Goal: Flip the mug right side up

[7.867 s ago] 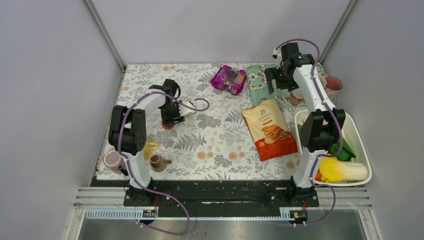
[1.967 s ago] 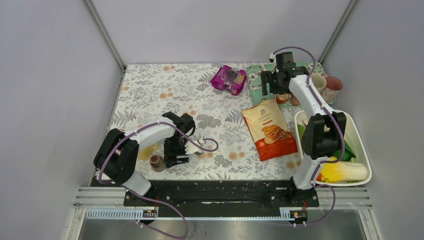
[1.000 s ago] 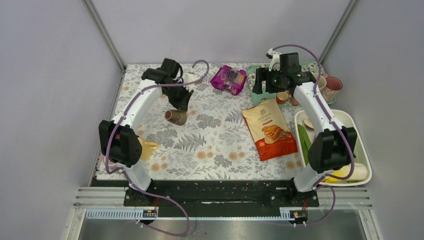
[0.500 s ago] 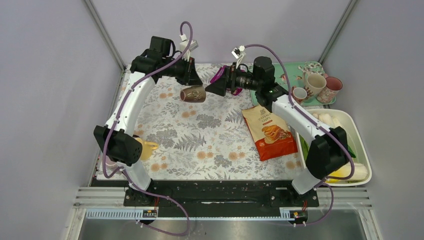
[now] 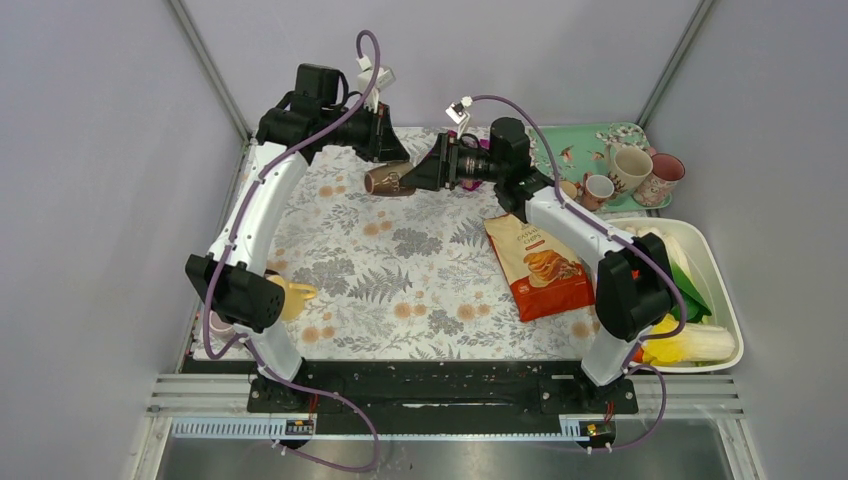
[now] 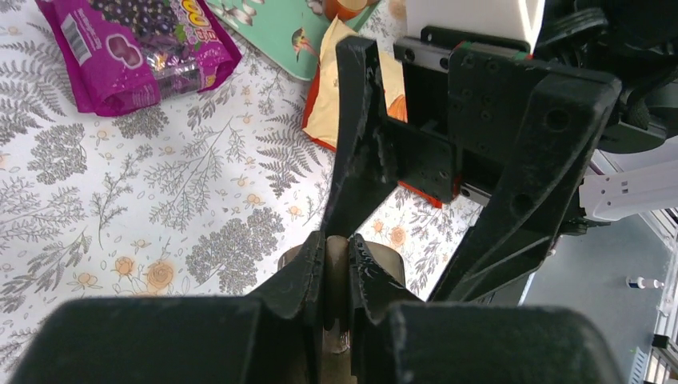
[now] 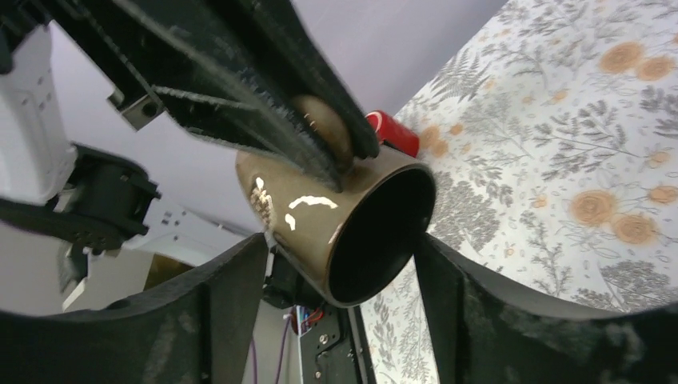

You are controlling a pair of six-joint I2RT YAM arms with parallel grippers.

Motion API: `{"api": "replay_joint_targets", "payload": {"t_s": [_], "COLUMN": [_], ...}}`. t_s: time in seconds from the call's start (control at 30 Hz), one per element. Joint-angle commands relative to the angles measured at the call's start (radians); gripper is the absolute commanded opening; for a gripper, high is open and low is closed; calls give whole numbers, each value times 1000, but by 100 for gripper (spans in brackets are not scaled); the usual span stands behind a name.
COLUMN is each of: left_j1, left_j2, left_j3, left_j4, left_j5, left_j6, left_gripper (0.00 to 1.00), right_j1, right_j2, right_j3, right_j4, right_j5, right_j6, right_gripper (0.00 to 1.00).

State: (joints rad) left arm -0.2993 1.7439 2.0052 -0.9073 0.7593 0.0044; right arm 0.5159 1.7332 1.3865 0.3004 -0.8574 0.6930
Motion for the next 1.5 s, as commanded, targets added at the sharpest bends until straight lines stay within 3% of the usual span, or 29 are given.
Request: {"api": "replay_joint_targets", "payload": {"t_s": [0.0,0.13,0.27,0.33,0.37,0.43,0.5,0.6,0.73,0.93,1.0,1.47], "left_j1": [-10,-13,-21,-15,-7,19,56,113,147,152,151,147], "left_j2": [-5,10,16,9,4,-2,-5,-12,-40,-88,-107,-111], "left_j3": [82,96,84,76,76,77,83,87,31,-105,-147,-289], "left_j4": [77,100,101,92,83,73,60,32,6,-16,-20,-151], "left_j5": [16,19,21,4,-27,-76,-123,-265,-422,-459,-456,-461], "left_j6": [-22,-42,-45,-30,-22,-20,-16,-12,63,121,140,344], "left_gripper": [0,0,0,0,11,60,97,99,99,99,99,99], "right_j1": [26,36,34,17,0,-39,-81,-142,-213,-235,-237,-238], "right_j2": [0,16,28,17,8,-6,-1,40,138,511,585,721], "right_j3": [28,35,57,75,92,153,259,389,508,975,1090,1030], "right_j4": [122,220,287,181,69,-239,-561,-874,-1044,-1367,-1434,-1439], "right_j5": [-113,-149,-157,-129,-107,-5,174,420,660,987,1030,1016], "right_j6": [112,199,268,198,95,-126,-357,-591,-759,-932,-921,-917], "right_gripper": [71,54,3,0,0,0,0,0,0,0,0,0]}}
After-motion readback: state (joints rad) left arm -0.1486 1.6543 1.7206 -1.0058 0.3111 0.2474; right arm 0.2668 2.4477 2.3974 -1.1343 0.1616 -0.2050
